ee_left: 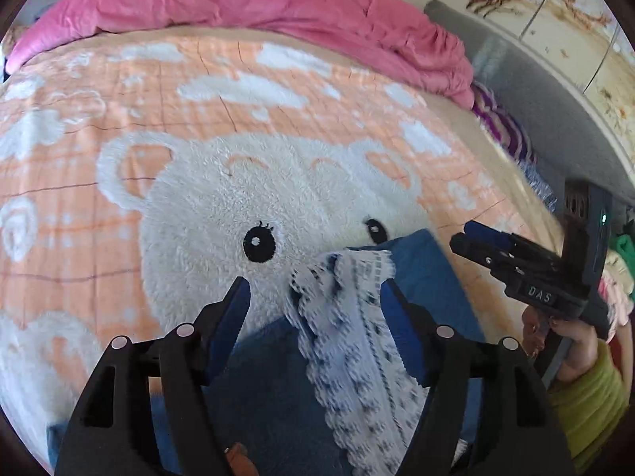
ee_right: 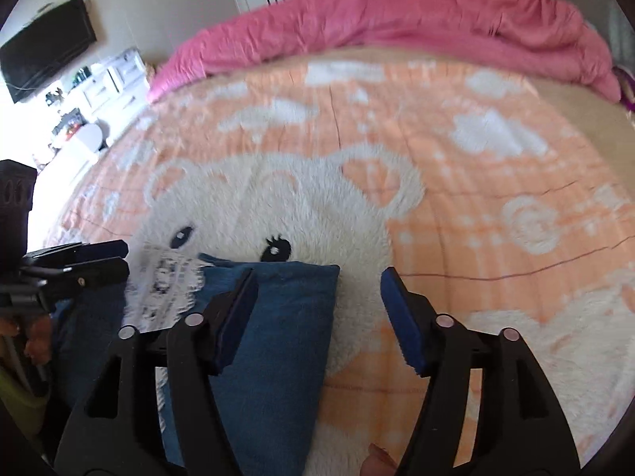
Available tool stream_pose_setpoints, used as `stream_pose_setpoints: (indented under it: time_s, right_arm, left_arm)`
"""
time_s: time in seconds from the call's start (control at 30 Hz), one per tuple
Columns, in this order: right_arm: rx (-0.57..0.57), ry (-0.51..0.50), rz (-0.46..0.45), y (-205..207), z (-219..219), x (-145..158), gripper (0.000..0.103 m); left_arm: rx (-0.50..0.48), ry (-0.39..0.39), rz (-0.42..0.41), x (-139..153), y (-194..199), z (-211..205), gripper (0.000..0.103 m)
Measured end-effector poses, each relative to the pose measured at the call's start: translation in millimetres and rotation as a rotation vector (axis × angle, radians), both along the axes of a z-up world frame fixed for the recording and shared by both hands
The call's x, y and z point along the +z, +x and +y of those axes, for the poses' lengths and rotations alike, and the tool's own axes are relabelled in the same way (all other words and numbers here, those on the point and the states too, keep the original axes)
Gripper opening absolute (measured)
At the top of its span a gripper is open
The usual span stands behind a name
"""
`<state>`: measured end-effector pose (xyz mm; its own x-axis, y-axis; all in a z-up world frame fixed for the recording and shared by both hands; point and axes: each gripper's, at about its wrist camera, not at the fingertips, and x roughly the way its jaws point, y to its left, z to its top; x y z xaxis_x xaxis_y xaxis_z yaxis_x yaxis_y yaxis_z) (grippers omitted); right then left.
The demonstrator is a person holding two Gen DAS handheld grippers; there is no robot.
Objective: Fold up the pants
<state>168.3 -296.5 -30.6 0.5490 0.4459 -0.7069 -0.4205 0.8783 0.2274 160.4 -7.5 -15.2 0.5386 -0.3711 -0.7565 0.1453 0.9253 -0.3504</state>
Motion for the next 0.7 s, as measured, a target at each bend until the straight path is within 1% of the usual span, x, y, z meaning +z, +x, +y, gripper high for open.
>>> stream_pose_setpoints:
  time_s: [0.03,0.1,0.17,0.23,0.33,0.43,0.63,0.7]
  right_arm:
    - [0.006,0.01,-0.013,-10,-5,5,0.064]
    - [0.019,0.024,-0.028,-23,-9,12,0.067]
    - [0.032,0.033,-0.046,-37,-13,20,0.072]
    - [0.037,0.037,-0.071,-54,-15,25,0.075]
    - [0.057,0.043,-0.079,-80,-16,26,0.078]
    - [0.067,0.028,-0.064,-97,-15,21,0.081]
    - [0.038,0.024,0.01,-116,-19,0,0.082]
    - [0.04,0.031,0.026,-120,-22,-4,0.082]
  left_arm:
    - [0.012,-0.017,-0.012,4,-10,2,0.069]
    - [0.029,-0.047,-0.021,6,-32,7,0.072]
    - [0.051,-0.102,-0.019,5,-59,12,0.072]
    - [0.06,-0.143,-0.009,1,-77,13,0.072]
    - [0.065,-0.188,0.006,-3,-102,10,0.072]
    - [0.06,-0.228,0.028,-8,-121,6,0.072]
    - [0.002,-0.243,0.094,-22,-145,-18,0.072]
    - [0.004,-0.227,0.106,-26,-149,-24,0.072]
